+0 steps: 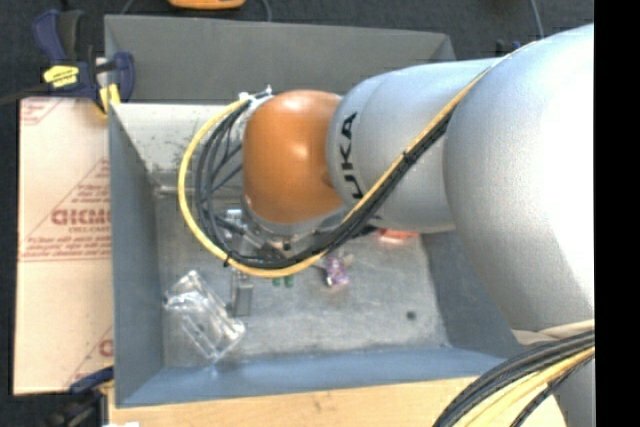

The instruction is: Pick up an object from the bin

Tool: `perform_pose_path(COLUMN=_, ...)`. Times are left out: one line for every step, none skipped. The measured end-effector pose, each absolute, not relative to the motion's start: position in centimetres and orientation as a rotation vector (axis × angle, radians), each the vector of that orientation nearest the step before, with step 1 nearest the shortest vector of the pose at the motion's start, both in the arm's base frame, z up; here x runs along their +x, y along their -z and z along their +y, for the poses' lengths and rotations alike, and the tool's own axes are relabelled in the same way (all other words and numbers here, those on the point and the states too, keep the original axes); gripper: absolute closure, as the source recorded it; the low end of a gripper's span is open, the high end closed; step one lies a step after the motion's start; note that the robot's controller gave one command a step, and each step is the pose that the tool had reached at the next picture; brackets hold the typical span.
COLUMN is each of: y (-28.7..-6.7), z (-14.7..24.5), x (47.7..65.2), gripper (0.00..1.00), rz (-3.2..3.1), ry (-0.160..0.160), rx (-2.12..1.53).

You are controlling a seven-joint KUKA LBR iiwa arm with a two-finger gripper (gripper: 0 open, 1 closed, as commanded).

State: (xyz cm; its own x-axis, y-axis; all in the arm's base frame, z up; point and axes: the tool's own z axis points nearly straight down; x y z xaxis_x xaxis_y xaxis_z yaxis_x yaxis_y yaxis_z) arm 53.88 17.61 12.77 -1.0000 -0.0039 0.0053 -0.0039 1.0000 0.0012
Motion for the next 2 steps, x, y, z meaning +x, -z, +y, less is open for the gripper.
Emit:
perform_pose_path(y=-7.7, z=22.3, x=49.5, gripper=0.00, rz=-3.121, ry=0.007, rx=-0.372)
perform_pose_path(y=-10.1, z=20.5, x=47.3, gripper=0.00, rz=-3.084, ry=0.001, rx=-0.591)
